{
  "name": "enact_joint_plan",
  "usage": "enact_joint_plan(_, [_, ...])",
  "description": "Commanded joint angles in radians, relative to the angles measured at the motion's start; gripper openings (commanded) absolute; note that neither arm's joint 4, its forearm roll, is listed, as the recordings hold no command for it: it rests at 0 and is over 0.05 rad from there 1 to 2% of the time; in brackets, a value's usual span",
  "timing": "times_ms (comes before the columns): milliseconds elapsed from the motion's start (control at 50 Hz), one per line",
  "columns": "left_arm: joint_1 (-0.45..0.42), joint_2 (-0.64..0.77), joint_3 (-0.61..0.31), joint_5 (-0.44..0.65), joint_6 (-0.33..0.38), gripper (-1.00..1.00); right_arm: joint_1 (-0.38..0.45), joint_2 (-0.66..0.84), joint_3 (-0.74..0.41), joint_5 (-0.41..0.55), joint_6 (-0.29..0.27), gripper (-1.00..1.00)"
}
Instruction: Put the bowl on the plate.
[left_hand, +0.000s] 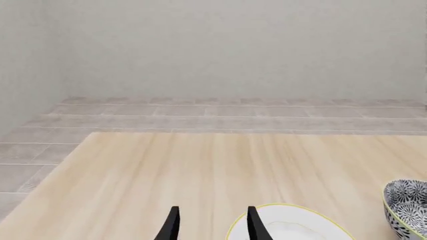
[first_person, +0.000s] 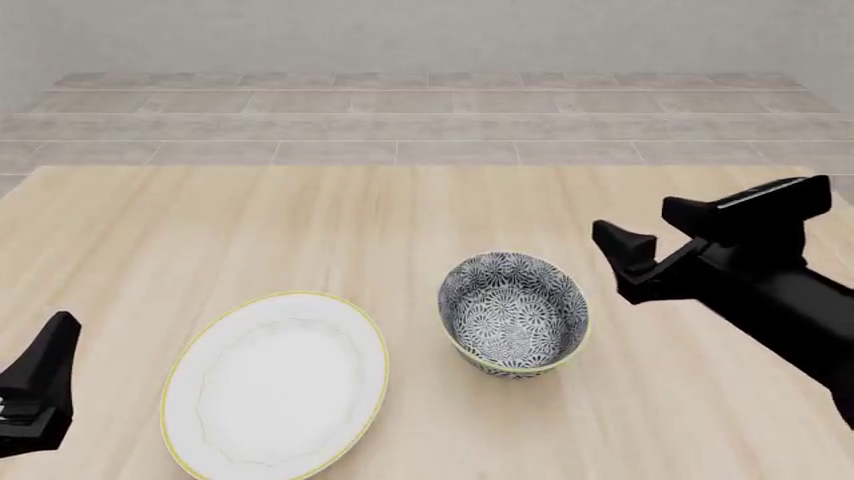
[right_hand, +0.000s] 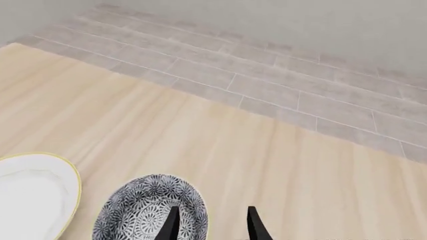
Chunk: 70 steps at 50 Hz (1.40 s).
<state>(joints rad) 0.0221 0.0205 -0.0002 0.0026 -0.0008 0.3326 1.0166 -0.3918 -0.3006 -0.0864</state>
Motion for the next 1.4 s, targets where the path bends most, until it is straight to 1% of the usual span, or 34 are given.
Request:
enact_joint_plan(20, [-0.002,-0.008,0.000,0.006,0.000,1.00,-0.006,0.074,-0.012,-0.027,-0.003,1.00])
enact_joint_plan(220, [-0.002,0.000,0.000,0.000,-0.003,1.00,-0.004,0.108,-0.016,-0.028,-0.011,1.00])
enact_joint_plan(400, [-0.002,0.005,0.000,-0.002,-0.005,1.00,0.000,0.176,0.003,-0.076,-0.028,1.00])
enact_joint_plan(760, [-0.003,0.019,0.000,-0.015,-0.006,1.00,0.002,0.274,0.024,-0.141,-0.028,1.00])
enact_joint_plan(1400, [-0.001,0.030,0.000,-0.027,-0.006,1.00,-0.011,0.356,0.040,-0.198,-0.029,1.00])
